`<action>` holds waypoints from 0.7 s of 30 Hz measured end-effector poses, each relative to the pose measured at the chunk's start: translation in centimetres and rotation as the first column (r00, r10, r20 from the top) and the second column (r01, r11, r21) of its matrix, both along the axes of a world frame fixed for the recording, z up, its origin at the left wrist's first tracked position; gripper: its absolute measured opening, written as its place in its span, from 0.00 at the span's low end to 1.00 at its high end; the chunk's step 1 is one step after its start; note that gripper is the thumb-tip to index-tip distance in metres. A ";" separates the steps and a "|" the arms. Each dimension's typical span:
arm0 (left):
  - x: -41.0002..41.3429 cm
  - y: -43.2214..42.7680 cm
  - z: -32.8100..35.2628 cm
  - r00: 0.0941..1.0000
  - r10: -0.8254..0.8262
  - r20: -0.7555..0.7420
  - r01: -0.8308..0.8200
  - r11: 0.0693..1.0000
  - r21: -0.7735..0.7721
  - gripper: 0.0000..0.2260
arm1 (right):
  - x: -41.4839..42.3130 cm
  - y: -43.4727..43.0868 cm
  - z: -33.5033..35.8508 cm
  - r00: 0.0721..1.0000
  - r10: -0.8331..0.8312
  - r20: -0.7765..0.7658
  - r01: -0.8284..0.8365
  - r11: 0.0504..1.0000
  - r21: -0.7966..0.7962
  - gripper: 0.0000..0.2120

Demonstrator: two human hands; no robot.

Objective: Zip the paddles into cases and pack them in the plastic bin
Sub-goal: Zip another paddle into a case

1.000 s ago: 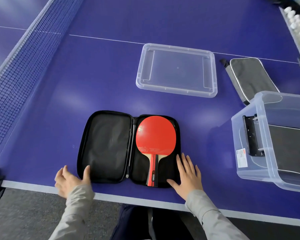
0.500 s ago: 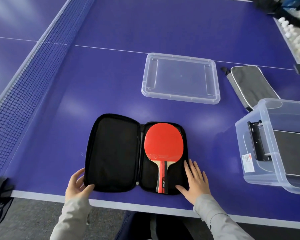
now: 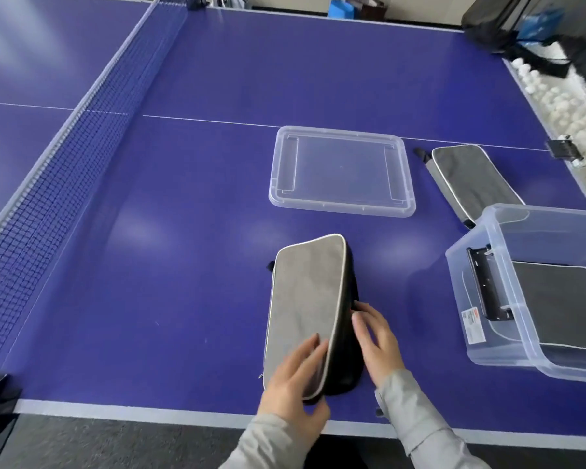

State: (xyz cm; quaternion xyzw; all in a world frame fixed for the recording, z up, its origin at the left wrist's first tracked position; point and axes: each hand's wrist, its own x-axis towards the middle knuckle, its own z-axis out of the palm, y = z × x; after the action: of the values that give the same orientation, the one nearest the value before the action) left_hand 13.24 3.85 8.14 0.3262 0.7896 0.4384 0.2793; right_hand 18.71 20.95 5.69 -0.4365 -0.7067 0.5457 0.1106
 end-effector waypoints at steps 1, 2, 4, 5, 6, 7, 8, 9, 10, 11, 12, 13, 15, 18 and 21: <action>0.5 0.7 -0.5 0.999 -0.043 -0.031 0.042 0.999 -0.032 0.37 | -0.4 -0.1 0.5 1.000 -0.007 0.000 0.007 0.999 -0.039 0.12; 0.9 1.3 -1.0 0.995 -0.079 -0.055 0.075 0.995 -0.064 0.37 | -0.7 -0.1 0.8 1.000 0.013 0.025 -0.012 1.000 -0.025 0.14; 1.2 2.2 -1.8 0.987 -0.134 -0.092 0.123 0.986 -0.115 0.38 | -1.0 0.1 0.8 0.992 0.070 0.105 -0.079 0.993 0.083 0.15; 1.2 2.6 -2.2 0.983 -0.161 -0.093 0.148 0.980 -0.133 0.39 | -1.0 0.3 0.6 0.988 0.071 0.139 -0.089 0.988 0.125 0.15; 1.1 2.7 -2.4 0.983 -0.169 -0.074 0.158 0.978 -0.138 0.40 | -0.9 0.7 0.3 0.985 0.053 0.167 -0.078 0.986 0.147 0.15; 0.8 2.7 -2.7 0.990 -0.134 -0.048 0.127 0.984 -0.122 0.41 | -0.8 1.1 0.0 0.981 0.027 0.192 -0.055 0.988 0.147 0.15; 0.2 2.6 -3.0 0.998 -0.048 -0.029 0.045 0.994 -0.102 0.40 | -0.7 1.5 -0.4 0.977 0.002 0.215 -0.030 0.991 0.128 0.14; -0.6 2.5 -3.4 0.997 0.072 -0.019 -0.074 0.992 -0.099 0.38 | -0.6 1.9 -0.8 0.971 -0.015 0.240 -0.008 0.995 0.096 0.14; -1.7 2.4 -4.0 0.980 0.198 -0.009 -0.197 0.972 -0.130 0.35 | -0.4 2.2 -1.2 0.964 -0.023 0.266 0.008 0.998 0.059 0.14; -2.9 2.2 -4.7 0.952 0.306 0.015 -0.297 0.935 -0.193 0.34 | -0.3 2.5 -1.7 0.956 -0.025 0.293 0.018 1.000 0.025 0.13; -4.2 2.1 -5.3 0.918 0.392 0.058 -0.364 0.893 -0.264 0.34 | -0.1 2.7 -2.2 0.948 -0.023 0.316 0.026 1.000 -0.007 0.13; -5.3 2.0 -5.9 0.877 0.464 0.125 -0.406 0.854 -0.325 0.35 | 0.0 2.8 -2.6 0.942 -0.020 0.336 0.034 0.999 -0.036 0.13; -7.1 2.3 -7.1 0.778 0.560 0.285 -0.449 0.813 -0.371 0.36 | 0.2 2.8 -3.2 0.930 -0.019 0.367 0.053 0.995 -0.083 0.14; -8.8 3.5 -8.3 0.693 0.585 0.421 -0.458 0.809 -0.368 0.35 | 0.1 2.6 -3.8 0.927 -0.048 0.372 0.098 0.988 -0.117 0.17; -9.8 4.7 -8.7 0.624 0.603 0.497 -0.443 0.797 -0.410 0.33 | 0.1 2.3 -3.8 0.952 -0.074 0.297 0.124 0.981 -0.152 0.25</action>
State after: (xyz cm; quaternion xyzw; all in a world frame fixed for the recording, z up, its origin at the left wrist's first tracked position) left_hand 3.46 8.57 -0.55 -0.1155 0.7656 0.4787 0.4140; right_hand 18.83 23.23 1.90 -0.5546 -0.6436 0.5275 -0.0041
